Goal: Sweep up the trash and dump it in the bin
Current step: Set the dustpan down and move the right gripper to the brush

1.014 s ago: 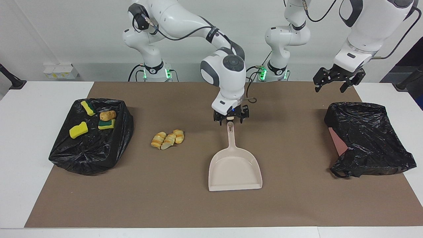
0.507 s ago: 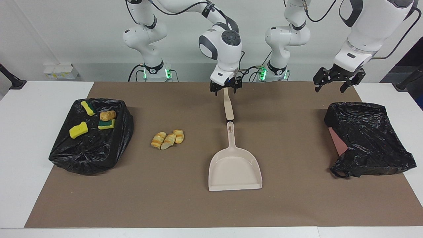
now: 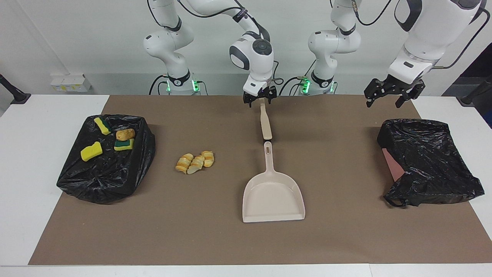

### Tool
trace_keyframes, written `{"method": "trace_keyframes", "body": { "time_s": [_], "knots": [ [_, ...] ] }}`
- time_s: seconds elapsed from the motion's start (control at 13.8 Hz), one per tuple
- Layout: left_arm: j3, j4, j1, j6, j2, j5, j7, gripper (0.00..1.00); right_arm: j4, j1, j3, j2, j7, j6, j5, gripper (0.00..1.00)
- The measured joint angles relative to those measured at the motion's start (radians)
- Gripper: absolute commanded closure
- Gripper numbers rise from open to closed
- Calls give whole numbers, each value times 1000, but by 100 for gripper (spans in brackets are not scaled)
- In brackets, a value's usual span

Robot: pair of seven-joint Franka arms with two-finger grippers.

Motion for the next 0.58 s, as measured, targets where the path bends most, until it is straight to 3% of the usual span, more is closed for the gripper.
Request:
{"method": "trace_keyframes", "body": {
  "time_s": [0.14,0.22,0.43,0.51,0.58],
  "knots": [
    [-16,-2,-3,17,1,-10,0,0,-7,16,0,0,16,4,0,0],
    [-21,-9,-16,42,2,-19,-3,0,-8,19,0,0,18,4,0,12],
    [-27,-49,-101,157,18,-26,-99,0,-7,19,-1,0,18,5,0,84],
    [-28,-59,-134,188,28,-26,-132,0,-7,19,-1,0,18,5,0,100],
    [-30,-67,-162,209,41,-26,-150,0,-7,19,-1,0,18,5,0,100]
  ]
}}
